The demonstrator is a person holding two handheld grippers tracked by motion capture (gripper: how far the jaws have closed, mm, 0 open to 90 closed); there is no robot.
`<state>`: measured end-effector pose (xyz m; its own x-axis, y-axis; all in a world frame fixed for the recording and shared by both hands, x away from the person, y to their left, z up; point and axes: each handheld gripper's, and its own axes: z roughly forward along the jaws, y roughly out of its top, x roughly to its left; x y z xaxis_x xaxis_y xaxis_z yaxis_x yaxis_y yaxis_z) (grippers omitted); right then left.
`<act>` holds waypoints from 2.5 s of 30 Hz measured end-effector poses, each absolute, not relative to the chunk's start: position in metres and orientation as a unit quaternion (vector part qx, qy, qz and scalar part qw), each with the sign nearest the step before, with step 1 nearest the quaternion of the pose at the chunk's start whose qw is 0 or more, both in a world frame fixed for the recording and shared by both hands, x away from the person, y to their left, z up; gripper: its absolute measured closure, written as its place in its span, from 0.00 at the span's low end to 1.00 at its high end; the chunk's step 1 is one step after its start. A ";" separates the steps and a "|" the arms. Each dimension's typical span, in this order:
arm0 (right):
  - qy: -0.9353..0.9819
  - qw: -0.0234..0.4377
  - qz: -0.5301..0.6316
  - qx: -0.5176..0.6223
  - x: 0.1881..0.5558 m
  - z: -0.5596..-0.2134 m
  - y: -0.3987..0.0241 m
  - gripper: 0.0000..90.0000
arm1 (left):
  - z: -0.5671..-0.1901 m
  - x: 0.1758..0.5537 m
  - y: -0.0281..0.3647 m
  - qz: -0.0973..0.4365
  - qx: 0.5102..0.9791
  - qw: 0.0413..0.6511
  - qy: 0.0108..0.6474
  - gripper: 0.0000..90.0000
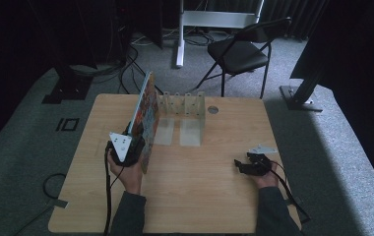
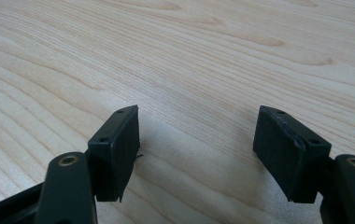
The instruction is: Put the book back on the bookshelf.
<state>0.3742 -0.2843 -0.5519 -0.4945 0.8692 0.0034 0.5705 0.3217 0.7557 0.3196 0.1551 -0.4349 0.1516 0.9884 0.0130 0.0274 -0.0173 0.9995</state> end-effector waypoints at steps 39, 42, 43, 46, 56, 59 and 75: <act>0.786 0.207 0.360 0.458 0.374 -0.552 -0.284 0.35 | -0.447 0.304 0.166 0.425 0.586 0.521 0.453 0.68; 0.786 0.207 0.360 0.458 0.374 -0.552 -0.284 0.35 | -0.448 0.303 0.167 0.426 0.588 0.518 0.452 0.68; 0.786 0.207 0.360 0.458 0.374 -0.552 -0.284 0.35 | -0.449 0.302 0.168 0.424 0.589 0.519 0.452 0.68; 0.786 0.207 0.360 0.458 0.374 -0.552 -0.284 0.35 | -0.450 0.301 0.168 0.424 0.591 0.516 0.452 0.68; 0.786 0.207 0.360 0.458 0.374 -0.552 -0.284 0.35 | -0.451 0.299 0.172 0.418 0.596 0.516 0.452 0.67; 0.786 0.208 0.360 0.458 0.374 -0.552 -0.284 0.35 | -0.452 0.299 0.172 0.417 0.598 0.515 0.451 0.67; 0.786 0.207 0.360 0.458 0.374 -0.552 -0.284 0.35 | -0.456 0.295 0.174 0.409 0.611 0.509 0.448 0.66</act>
<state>0.3742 -0.2843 -0.5520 -0.4945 0.8692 0.0034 0.5706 0.3217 0.7556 0.2950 0.1741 -0.4558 0.2641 0.9635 0.0432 0.1323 -0.0806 0.9879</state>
